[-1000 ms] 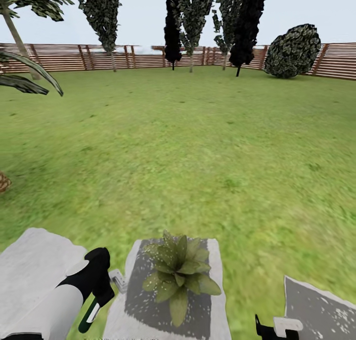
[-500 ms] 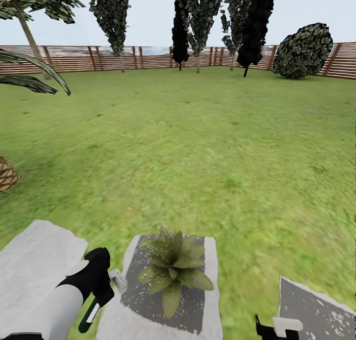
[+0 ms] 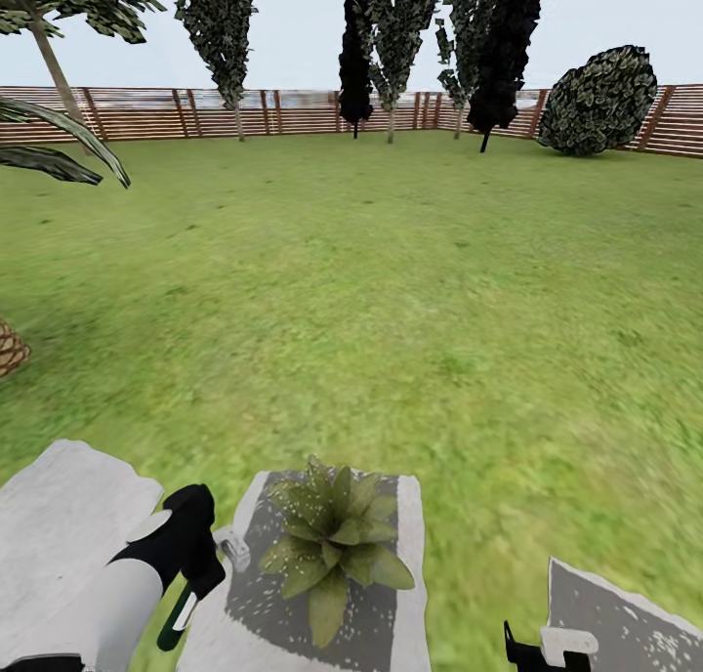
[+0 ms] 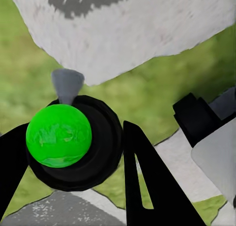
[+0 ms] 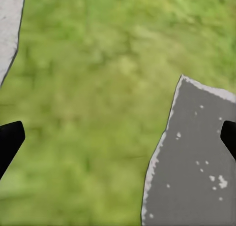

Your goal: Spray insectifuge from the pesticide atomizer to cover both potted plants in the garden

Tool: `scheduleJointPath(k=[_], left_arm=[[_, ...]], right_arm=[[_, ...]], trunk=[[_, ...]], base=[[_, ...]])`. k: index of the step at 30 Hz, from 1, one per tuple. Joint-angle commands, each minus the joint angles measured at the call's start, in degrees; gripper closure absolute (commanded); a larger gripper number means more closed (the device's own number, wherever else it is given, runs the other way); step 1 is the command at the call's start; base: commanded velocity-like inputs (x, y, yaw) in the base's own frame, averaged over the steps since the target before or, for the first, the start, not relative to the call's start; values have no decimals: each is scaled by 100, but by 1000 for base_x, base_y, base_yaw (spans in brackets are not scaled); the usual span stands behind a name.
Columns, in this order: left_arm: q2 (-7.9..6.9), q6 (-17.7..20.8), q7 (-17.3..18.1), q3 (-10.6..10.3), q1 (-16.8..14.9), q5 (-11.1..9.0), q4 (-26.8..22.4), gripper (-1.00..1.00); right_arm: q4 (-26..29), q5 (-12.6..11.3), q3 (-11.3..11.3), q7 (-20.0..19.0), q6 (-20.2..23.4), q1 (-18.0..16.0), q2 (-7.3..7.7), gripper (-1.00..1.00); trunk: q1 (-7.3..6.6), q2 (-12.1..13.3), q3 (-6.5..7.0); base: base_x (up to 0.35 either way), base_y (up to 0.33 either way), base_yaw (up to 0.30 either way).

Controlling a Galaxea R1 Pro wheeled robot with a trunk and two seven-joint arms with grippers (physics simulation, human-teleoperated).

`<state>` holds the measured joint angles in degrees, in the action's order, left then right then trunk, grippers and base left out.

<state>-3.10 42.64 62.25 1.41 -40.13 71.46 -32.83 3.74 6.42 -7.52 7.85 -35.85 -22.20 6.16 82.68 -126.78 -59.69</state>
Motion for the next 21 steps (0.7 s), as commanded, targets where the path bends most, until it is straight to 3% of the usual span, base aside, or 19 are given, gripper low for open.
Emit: scheduleJointPath(k=[1, 5, 9, 15, 21], left_arm=[[-2, 41, 42, 19, -20, 33, -10, 100], [-42, 33, 42, 26, 5, 42, 23, 100], [-207, 22, 42, 34, 136, 31, 69, 100], [58, 33, 15, 35, 201, 26, -33, 100], [74, 27, 15, 75, 208, 20, -30, 100]], right_arm=[[-5, 61, -39, 24, -16, -4, 1, -100], [-5, 61, -39, 24, -18, -4, 8, -100], [-5, 61, -41, 24, -19, -4, 8, -100], [-5, 61, -39, 21, -17, -4, 8, -100], [0, 61, -39, 17, -13, -4, 7, -100]], trunk=[[-1, -2, -5], [-1, -2, -5], [-1, -2, -5], [-1, -2, -5], [-1, -2, -5]], base=[[0, 0, 0], [0, 0, 0], [0, 0, 0], [0, 0, 0], [0, 0, 1]])
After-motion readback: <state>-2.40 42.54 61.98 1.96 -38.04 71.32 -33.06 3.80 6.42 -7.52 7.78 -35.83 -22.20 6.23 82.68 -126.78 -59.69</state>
